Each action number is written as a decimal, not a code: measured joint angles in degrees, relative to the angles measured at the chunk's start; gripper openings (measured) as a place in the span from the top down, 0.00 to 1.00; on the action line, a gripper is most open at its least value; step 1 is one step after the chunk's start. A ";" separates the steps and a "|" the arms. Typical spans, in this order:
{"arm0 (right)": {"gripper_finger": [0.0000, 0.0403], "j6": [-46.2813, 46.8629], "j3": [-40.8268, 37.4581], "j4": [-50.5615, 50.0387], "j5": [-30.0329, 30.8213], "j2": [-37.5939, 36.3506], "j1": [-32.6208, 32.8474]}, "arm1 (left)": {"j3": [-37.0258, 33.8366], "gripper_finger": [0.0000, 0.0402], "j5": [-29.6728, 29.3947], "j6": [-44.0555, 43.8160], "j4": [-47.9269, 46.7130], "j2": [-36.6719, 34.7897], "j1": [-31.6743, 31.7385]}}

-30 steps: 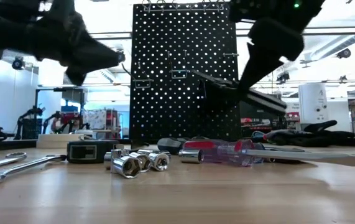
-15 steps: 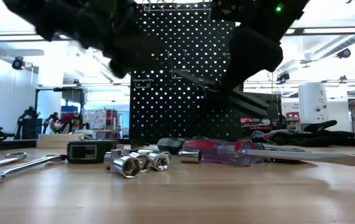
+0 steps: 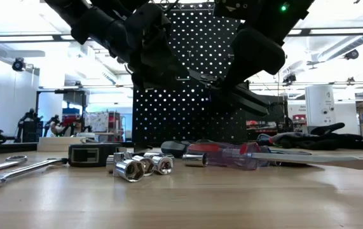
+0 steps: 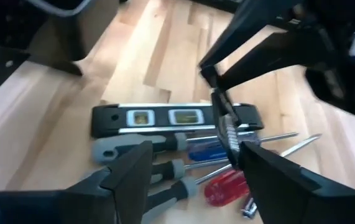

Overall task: Hang tools onto peg board
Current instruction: Hang the combination pliers on the peg board

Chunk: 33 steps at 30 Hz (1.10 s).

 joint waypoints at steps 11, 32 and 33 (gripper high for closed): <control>0.90 -0.19 -0.09 -0.09 0.76 -0.02 0.00 | 0.53 0.70 1.93 0.70 -0.24 -0.65 1.01; 0.79 23.24 -2.96 0.28 9.29 -5.69 6.41 | 0.27 1.00 6.44 1.47 4.19 -0.96 1.62; 0.77 26.14 -3.90 0.37 10.29 -6.80 7.70 | -0.06 1.00 5.83 1.76 5.71 -1.31 1.62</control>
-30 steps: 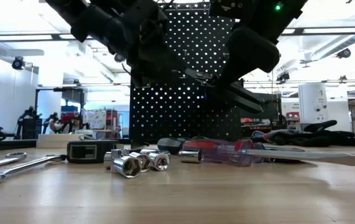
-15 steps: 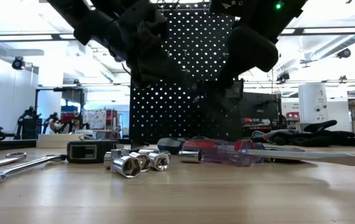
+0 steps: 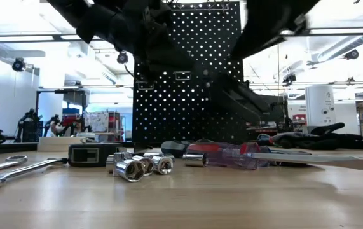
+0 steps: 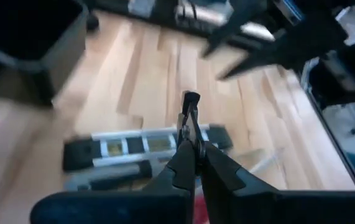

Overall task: Hang tools onto peg board
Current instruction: Hang the combination pliers on the peg board

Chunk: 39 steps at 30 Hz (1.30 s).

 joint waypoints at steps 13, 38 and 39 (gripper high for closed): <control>0.53 33.39 -22.81 17.24 12.15 -12.58 10.66 | -16.75 1.00 -0.01 -1.77 41.06 -1.94 0.68; 0.45 -26.09 -44.95 103.36 -11.35 -12.57 -4.15 | -18.57 1.00 2.61 -9.67 76.43 11.50 0.81; 0.44 -25.95 -44.96 102.53 -11.85 -12.54 -4.09 | -18.32 1.00 2.88 -9.56 76.37 11.38 0.85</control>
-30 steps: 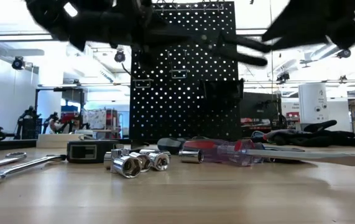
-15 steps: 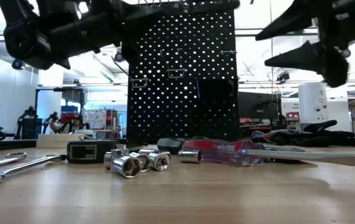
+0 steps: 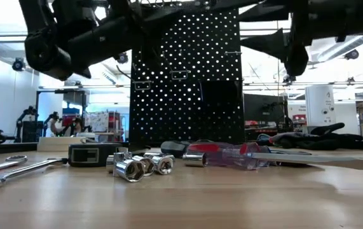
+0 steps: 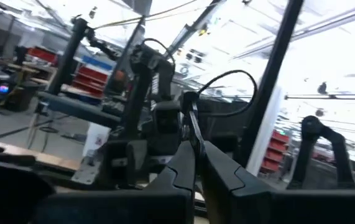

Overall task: Hang tools onto peg board
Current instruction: Hang the combination pliers on the peg board

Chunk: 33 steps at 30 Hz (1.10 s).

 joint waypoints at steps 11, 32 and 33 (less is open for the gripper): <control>0.45 -13.76 -2.90 11.19 -9.71 4.85 -2.86 | 3.93 1.00 -1.70 -0.64 0.08 -1.27 -0.51; 0.52 -19.42 -7.88 24.67 -24.08 -1.03 -14.54 | 6.78 1.00 -9.58 0.76 -0.52 4.94 -1.10; 0.54 -19.05 -7.91 25.31 -24.14 -1.37 -14.54 | 6.92 1.00 -9.57 0.74 -0.53 5.15 -1.10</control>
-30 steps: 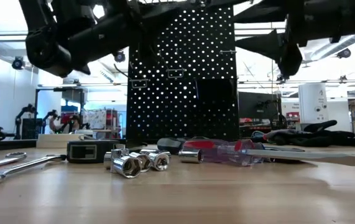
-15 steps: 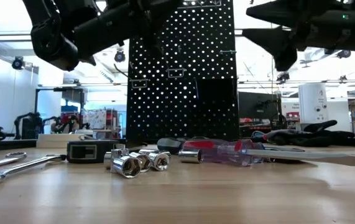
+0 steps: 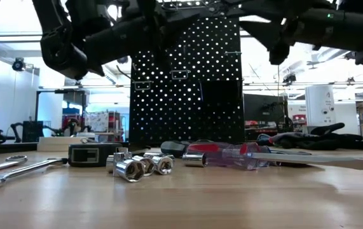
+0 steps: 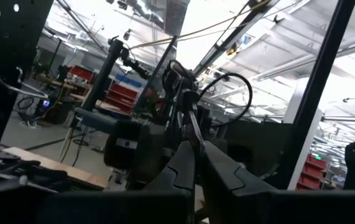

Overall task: Hang tools onto peg board
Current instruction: Hang the combination pliers on the peg board

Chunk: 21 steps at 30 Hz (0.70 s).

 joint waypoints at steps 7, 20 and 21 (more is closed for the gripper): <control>0.80 1.04 0.31 1.11 -0.07 -1.20 -0.39 | 1.43 1.00 0.16 -0.65 -0.96 0.74 0.00; 0.96 -0.57 5.24 -29.56 -0.12 -17.48 0.27 | 0.82 0.87 1.65 -4.93 -8.73 0.53 -0.09; 0.96 -0.87 7.56 -36.92 -0.07 -20.12 0.09 | 0.69 0.85 1.65 -4.93 -8.84 0.34 -0.08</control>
